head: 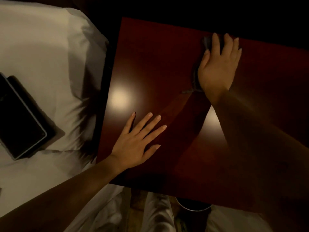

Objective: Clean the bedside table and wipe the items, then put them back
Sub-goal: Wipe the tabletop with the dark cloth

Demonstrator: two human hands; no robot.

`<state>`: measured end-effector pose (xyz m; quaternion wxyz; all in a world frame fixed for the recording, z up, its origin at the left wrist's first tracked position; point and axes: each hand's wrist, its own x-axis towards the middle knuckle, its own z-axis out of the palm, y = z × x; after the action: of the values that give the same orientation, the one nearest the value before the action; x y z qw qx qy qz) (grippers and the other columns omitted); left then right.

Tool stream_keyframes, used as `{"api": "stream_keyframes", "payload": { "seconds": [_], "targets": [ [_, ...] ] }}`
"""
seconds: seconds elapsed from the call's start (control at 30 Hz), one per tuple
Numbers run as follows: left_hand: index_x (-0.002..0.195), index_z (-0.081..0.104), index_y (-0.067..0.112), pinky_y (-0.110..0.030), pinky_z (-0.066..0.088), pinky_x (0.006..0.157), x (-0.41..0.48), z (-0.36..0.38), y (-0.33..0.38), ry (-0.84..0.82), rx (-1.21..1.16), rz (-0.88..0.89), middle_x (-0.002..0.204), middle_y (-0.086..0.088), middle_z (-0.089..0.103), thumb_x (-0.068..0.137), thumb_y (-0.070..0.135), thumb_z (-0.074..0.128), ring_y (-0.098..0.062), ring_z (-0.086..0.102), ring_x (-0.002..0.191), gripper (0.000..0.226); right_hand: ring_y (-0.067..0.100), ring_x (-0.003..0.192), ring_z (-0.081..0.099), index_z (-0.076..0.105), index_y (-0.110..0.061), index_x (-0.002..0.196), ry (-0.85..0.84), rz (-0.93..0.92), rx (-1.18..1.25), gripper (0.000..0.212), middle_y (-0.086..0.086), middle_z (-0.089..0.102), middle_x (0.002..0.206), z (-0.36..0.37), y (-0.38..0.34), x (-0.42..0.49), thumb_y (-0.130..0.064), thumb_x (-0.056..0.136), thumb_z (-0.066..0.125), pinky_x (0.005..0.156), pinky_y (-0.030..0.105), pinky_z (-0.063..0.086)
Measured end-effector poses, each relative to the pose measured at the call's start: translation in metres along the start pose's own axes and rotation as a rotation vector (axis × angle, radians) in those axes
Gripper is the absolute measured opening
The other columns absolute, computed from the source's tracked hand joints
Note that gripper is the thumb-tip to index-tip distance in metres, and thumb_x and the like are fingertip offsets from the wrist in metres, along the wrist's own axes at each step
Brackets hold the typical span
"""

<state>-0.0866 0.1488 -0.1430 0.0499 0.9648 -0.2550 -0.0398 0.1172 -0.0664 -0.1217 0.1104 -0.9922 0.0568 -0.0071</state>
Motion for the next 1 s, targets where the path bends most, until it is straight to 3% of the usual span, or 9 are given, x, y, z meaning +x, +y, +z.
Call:
{"api": "stream_keyframes", "payload": {
  "seconds": [0.4,0.7,1.0],
  "targets": [
    [0.149,0.022,0.031,-0.055,0.014,0.118,0.0,0.001,0.0,0.022,0.002,-0.005,0.159,0.001,0.019,0.095,0.052,0.035,-0.02,0.016,0.148,0.06,0.029,0.147,0.014,0.027,-0.019,0.147,-0.111,-0.375,-0.01,0.051,0.009,0.026,0.155,-0.005,-0.004,0.02,-0.034,0.099,0.022,0.122,0.044,0.007],
    [0.149,0.024,0.029,-0.054,0.014,0.118,0.001,-0.003,0.001,0.02,0.019,0.0,0.158,-0.001,0.022,0.096,0.051,0.033,-0.02,0.016,0.148,0.058,0.032,0.146,0.018,0.033,-0.018,0.145,-0.167,-0.485,0.063,0.049,0.01,0.033,0.152,-0.002,-0.023,-0.035,-0.029,0.098,0.031,0.122,0.045,0.009],
    [0.147,0.027,0.027,-0.056,0.021,0.116,0.0,-0.005,0.001,0.032,0.011,0.002,0.157,-0.002,0.027,0.097,0.049,0.033,-0.021,0.022,0.146,0.056,0.031,0.146,0.019,0.034,-0.019,0.145,-0.156,-0.472,0.066,0.048,0.009,0.034,0.152,0.0,-0.028,-0.086,-0.03,0.098,0.032,0.122,0.045,0.011]
  ]
}}
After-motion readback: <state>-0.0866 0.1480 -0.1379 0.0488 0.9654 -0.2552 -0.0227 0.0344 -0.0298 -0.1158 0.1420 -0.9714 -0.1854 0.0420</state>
